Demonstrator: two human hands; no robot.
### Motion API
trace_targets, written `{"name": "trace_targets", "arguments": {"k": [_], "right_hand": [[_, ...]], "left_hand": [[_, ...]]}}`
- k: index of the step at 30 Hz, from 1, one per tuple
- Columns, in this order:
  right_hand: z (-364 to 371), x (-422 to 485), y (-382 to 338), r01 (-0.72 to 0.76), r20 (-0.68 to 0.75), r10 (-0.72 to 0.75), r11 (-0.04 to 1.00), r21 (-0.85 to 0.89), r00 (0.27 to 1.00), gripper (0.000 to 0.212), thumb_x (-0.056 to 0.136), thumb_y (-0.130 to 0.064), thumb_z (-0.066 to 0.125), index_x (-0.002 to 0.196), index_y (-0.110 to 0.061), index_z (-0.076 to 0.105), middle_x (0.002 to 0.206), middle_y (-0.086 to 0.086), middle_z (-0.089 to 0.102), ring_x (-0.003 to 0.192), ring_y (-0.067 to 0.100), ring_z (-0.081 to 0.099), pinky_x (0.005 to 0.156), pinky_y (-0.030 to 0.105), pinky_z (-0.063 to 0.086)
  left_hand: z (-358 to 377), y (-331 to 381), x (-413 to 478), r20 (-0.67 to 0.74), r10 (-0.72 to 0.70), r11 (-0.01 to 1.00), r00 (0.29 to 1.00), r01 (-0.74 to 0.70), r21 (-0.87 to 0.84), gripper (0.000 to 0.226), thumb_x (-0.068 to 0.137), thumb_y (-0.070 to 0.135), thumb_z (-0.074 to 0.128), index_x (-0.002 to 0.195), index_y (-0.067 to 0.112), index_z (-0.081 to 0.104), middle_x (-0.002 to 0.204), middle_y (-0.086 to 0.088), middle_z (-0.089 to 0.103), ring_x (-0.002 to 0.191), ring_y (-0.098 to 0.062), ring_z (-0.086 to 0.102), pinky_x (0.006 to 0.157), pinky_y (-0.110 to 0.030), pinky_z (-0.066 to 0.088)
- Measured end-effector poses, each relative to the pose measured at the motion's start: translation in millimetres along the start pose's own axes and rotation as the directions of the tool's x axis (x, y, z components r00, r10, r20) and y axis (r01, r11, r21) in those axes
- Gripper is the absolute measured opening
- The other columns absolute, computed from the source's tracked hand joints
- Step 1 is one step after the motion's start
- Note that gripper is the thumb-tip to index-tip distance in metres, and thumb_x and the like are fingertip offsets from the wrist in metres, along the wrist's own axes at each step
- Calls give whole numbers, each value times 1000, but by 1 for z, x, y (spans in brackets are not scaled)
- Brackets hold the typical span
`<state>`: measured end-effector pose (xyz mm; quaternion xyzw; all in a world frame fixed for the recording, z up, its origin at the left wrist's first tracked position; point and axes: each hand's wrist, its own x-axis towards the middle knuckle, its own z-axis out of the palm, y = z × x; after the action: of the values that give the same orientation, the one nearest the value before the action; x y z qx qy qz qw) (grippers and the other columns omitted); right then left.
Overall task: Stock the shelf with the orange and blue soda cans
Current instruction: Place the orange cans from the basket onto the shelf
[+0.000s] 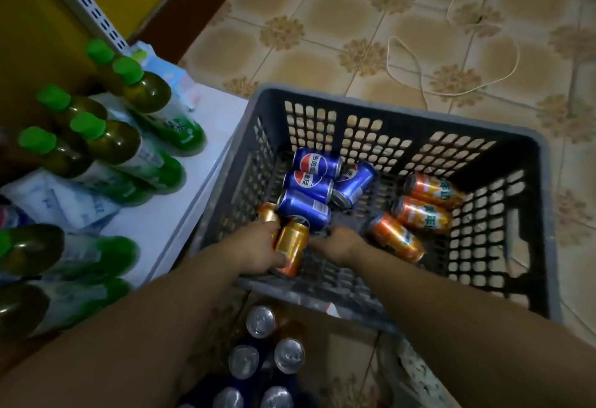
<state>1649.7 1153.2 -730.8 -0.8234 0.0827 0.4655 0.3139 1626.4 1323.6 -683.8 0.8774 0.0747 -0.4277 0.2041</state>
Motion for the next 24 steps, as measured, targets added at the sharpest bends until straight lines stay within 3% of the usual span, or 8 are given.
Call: {"name": "trace_targets", "arguments": {"k": [3, 7, 12, 15, 19, 24], "right_hand": [[27, 42, -2, -33, 35, 30, 996, 78, 999, 43, 93, -42, 58, 119, -8, 59, 108, 9, 61, 88, 18, 52, 78, 29, 40], [52, 73, -10, -115, 56, 105, 964, 240, 993, 56, 91, -45, 60, 128, -2, 53, 110, 14, 60, 80, 18, 52, 75, 30, 40], [51, 71, -4, -60, -7, 65, 958, 280, 998, 43, 87, -33, 70, 118, -5, 60, 105, 9, 61, 84, 19, 54, 73, 27, 41], [42, 47, -2, 46, -85, -25, 966, 253, 996, 42, 84, -32, 72, 118, -11, 59, 110, 7, 65, 92, 19, 58, 80, 28, 46], [20, -5, -16, 184, -190, -138, 950, 253, 972, 51, 81, -39, 73, 121, -14, 52, 108, 0, 60, 93, 17, 58, 75, 28, 46], [-20, -101, -54, 351, -229, -280, 854, 384, 932, 51, 82, -32, 74, 124, -23, 46, 105, -9, 58, 99, 14, 60, 90, 41, 55]], "left_hand": [[7, -9, 26, 31, -14, 997, 999, 12, 73, 78, 80, 33, 73, 146, 18, 34, 147, -8, 39, 127, -25, 45, 105, -34, 37], [12, -21, 45, 36, 3, 994, 999, -7, 113, 75, 76, 30, 76, 140, 15, 41, 141, -11, 45, 122, -27, 49, 99, -29, 40], [13, -30, 43, 18, -12, 998, 1000, 11, 67, 77, 73, 34, 79, 138, 11, 43, 137, -13, 48, 117, -28, 53, 98, -34, 45], [9, -25, 27, 19, -14, 1000, 1000, 14, -15, 80, 73, 35, 79, 140, 14, 41, 136, -9, 51, 117, -25, 54, 101, -39, 45], [3, -13, -7, -34, 45, 967, 998, -52, -249, 65, 62, 35, 78, 122, 30, 53, 111, 3, 66, 100, -17, 63, 96, -43, 49], [-19, 14, -77, -182, 50, 861, 982, -134, -491, 77, 71, 22, 81, 137, 27, 40, 119, 3, 61, 107, -16, 59, 97, -40, 47]]}}
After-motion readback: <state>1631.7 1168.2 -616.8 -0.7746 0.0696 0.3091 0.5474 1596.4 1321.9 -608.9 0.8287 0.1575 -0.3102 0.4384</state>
